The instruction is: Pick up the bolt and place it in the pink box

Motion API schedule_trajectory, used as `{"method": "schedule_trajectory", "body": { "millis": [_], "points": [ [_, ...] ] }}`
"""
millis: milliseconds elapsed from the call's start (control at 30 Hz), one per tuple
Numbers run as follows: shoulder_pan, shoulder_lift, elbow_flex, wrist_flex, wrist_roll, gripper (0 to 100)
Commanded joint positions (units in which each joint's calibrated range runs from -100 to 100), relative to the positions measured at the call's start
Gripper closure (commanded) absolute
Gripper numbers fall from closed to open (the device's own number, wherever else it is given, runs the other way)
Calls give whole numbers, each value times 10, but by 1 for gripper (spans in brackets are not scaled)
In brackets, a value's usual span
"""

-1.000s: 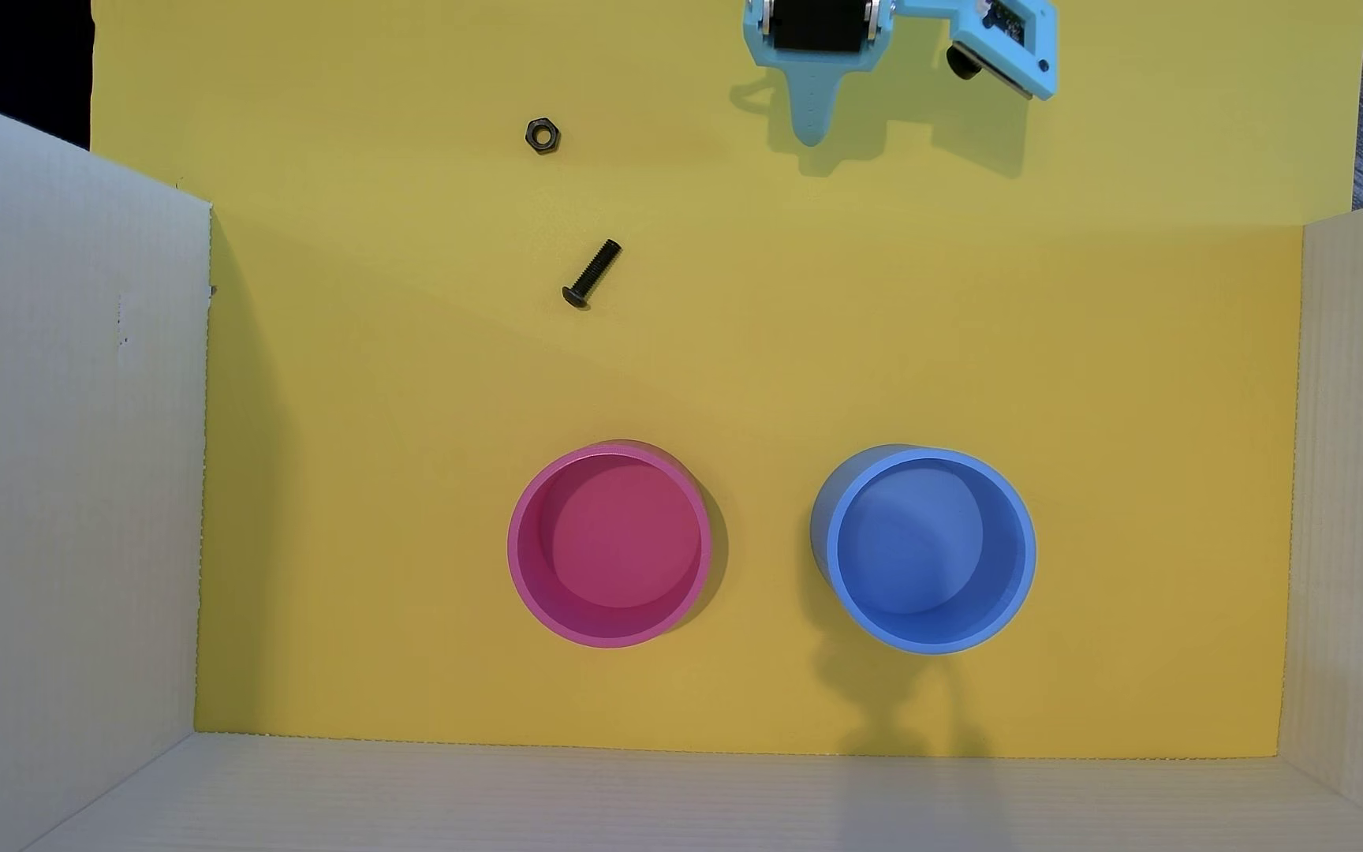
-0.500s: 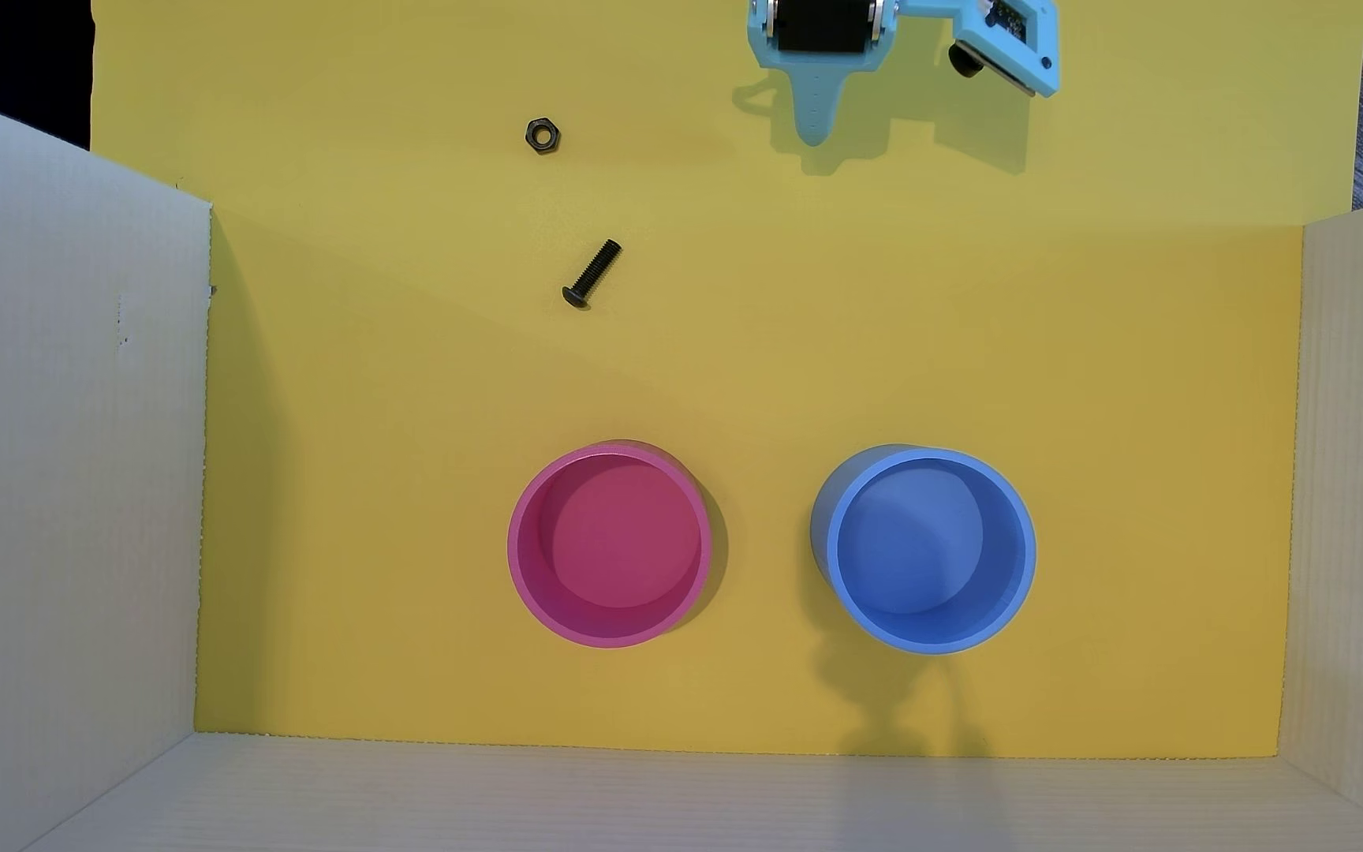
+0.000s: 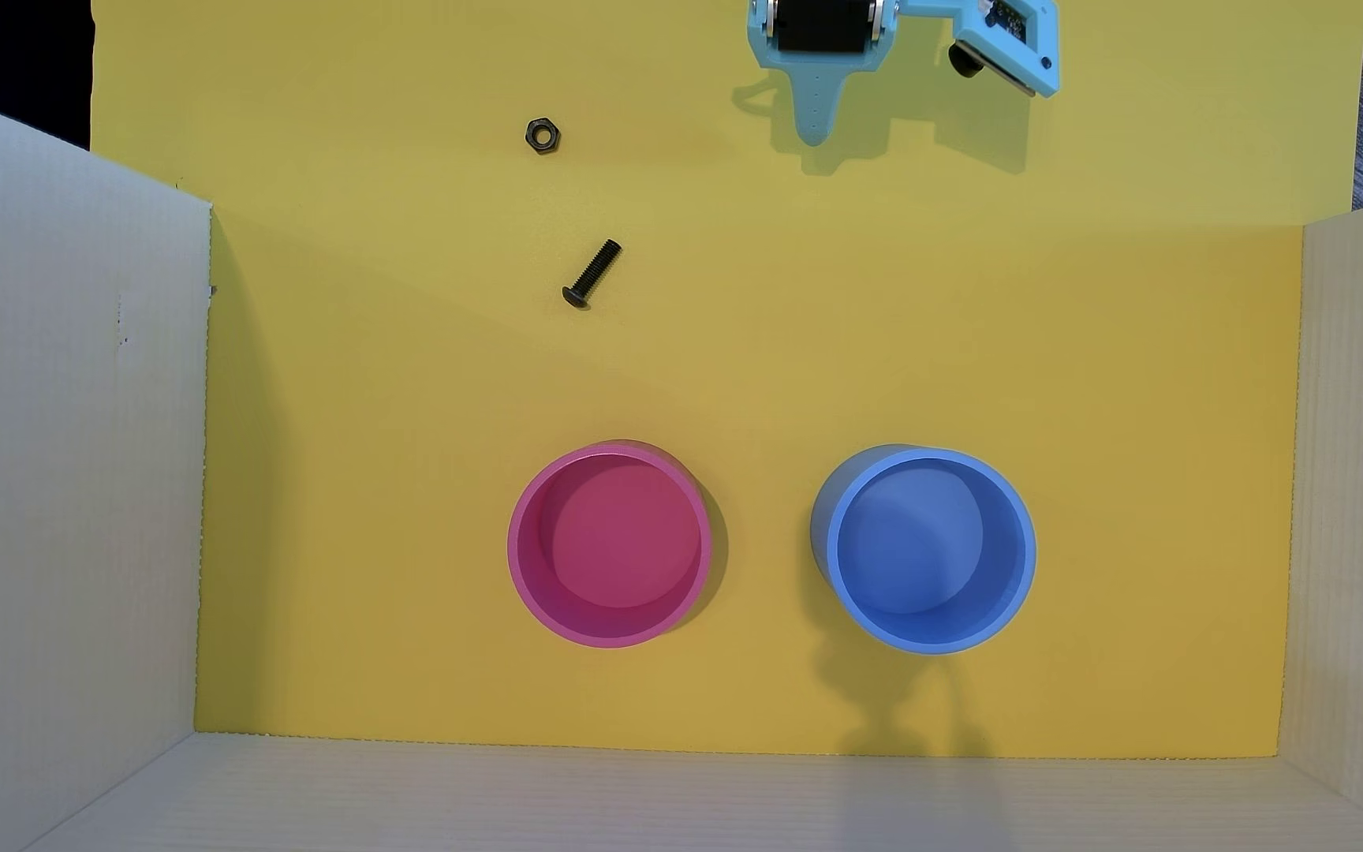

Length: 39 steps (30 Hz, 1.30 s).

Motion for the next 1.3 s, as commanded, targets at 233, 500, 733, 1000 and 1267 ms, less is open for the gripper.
{"method": "schedule_trajectory", "body": {
  "millis": [233, 500, 733, 1000, 1267],
  "points": [
    [172, 2, -5, -8, -1, 99],
    [196, 2, -15, -4, -1, 99],
    [274, 2, -45, -11, -1, 99],
    [344, 2, -33, -77, -2, 98],
    [341, 2, 12, -181, 30, 99]
  ]
}}
